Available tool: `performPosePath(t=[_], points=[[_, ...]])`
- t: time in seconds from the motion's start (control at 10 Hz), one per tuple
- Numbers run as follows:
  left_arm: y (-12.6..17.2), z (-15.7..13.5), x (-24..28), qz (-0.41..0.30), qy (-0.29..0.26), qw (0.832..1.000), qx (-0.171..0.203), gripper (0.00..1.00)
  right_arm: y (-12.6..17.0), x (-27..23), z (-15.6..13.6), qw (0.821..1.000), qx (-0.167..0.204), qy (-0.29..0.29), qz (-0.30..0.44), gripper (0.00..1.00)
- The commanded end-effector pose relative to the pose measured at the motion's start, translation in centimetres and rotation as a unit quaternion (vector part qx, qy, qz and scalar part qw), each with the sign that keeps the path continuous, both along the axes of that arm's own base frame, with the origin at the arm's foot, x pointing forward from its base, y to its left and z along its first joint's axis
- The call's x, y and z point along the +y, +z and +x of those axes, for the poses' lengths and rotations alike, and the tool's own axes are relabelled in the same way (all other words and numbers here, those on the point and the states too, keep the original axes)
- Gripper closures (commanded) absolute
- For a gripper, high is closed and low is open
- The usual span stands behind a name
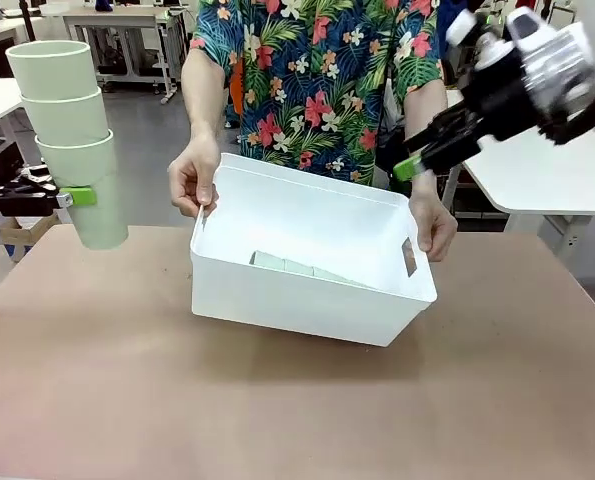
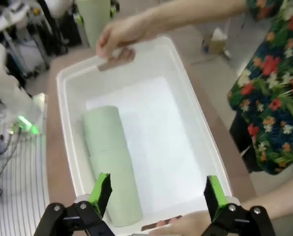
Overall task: Stack the cups and store them in the basket.
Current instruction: Place the stack of Reusable plastic cups into the Pantry Basket.
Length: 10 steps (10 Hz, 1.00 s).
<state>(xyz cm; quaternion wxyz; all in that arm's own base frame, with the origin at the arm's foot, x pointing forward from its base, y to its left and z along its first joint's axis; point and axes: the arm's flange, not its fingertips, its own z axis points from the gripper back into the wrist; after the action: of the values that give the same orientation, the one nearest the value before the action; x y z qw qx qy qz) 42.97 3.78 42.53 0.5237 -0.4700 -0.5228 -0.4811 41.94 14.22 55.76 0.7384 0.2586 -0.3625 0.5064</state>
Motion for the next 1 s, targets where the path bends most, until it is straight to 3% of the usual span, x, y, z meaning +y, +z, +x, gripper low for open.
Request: performPosePath(t=[0.0,0.4,0.7,0.9], points=[[0.4,-0.2,-0.1,-0.002,-0.002,1.000,-0.005,0.13,0.7,-5.9,0.8,0.997,-0.007,0.016,0.072,0.00],[0.4,-0.2,-0.1,-0.002,-0.002,1.000,-0.005,0.13,0.7,-18.4,-3.0,0.990,-0.056,0.010,0.131,0.00],[0.4,-0.2,-0.1,-0.002,-0.002,1.000,-0.005,0.13,0.0,-22.0,-4.8,0.988,-0.071,0.002,0.134,0.00],[0.4,-0.2,-0.1,-0.002,-0.002,1.000,-0.005,0.13,0.5,-22.6,-4.9,0.990,-0.055,-0.004,0.127,0.00]])
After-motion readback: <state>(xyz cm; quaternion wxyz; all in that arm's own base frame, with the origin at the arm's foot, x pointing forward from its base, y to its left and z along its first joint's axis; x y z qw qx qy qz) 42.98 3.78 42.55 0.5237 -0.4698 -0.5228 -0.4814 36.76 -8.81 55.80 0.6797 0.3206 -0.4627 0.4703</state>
